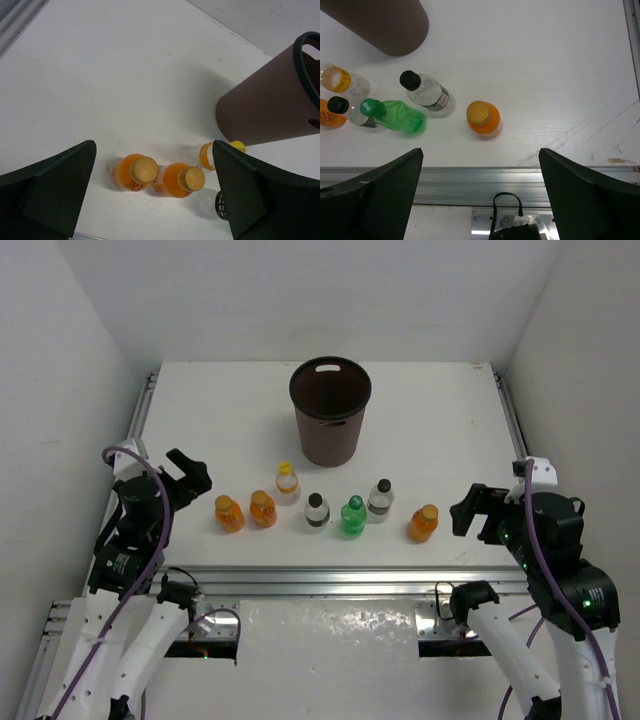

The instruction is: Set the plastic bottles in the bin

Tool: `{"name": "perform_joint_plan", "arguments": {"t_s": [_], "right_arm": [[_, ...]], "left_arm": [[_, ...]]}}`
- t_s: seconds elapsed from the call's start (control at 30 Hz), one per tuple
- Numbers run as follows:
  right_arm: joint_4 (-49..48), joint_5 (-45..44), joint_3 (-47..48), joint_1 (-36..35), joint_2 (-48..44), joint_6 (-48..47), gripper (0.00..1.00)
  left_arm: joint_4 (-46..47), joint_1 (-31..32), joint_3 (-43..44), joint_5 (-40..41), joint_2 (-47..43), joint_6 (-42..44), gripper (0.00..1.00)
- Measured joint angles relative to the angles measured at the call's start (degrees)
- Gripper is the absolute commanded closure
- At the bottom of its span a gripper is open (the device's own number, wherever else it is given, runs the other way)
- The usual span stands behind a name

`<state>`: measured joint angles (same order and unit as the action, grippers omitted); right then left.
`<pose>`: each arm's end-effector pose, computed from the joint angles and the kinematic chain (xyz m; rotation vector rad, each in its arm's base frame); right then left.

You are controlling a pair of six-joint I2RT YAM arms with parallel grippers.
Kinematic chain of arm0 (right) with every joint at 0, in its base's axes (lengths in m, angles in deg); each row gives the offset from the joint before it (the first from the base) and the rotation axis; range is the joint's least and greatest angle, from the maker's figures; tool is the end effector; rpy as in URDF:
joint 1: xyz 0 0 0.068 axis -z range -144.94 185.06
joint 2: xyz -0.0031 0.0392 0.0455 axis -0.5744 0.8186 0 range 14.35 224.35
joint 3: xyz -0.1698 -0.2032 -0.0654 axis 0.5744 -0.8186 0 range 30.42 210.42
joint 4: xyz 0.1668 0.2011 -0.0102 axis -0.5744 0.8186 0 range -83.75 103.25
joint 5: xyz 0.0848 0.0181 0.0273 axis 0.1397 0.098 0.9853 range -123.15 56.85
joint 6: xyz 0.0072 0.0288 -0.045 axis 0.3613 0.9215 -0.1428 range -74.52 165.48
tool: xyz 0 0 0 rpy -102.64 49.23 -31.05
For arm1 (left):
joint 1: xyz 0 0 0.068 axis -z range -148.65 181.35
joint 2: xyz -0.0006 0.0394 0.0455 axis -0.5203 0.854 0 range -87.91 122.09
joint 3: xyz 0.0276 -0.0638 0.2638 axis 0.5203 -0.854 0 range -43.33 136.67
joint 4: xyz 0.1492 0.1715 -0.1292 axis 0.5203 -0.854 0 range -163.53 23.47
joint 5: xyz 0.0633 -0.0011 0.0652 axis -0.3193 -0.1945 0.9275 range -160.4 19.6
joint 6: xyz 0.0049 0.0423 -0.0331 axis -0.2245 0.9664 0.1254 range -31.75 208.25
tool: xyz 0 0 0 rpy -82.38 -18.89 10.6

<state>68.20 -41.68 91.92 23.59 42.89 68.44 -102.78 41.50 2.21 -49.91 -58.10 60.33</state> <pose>0.0565 0.0060 0.3703 0.2985 2.0562 0.2140 0.1115 -0.0072 0.3313 -0.5265 1.8325 -0.1047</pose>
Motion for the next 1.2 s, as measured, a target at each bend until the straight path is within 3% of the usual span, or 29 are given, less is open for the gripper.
{"name": "perform_joint_plan", "arguments": {"t_s": [0.33,0.6,0.63,1.0,1.2], "right_arm": [[-5.0,8.4,-3.4,-0.1,0.1,0.0,0.01],[-12.2,7.9,-9.4,-0.4,21.5,3.0,0.03],[-13.0,7.1,-10.4,-0.5,23.5,3.2,0.08],[-20.7,0.2,-18.4,-3.6,35.9,4.0,0.29],[-23.2,-0.5,-20.6,-3.7,36.5,3.8,0.68]], "left_arm": [[0.0,0.0,0.0,-0.2,0.2,0.0,0.00],[0.0,0.5,0.0,-0.7,0.2,0.0,0.00],[0.0,0.6,0.0,-0.8,0.2,0.0,0.00],[0.1,1.1,0.0,-1.3,0.2,0.1,0.00],[0.0,1.2,0.0,-0.2,0.2,0.0,0.00]]}}
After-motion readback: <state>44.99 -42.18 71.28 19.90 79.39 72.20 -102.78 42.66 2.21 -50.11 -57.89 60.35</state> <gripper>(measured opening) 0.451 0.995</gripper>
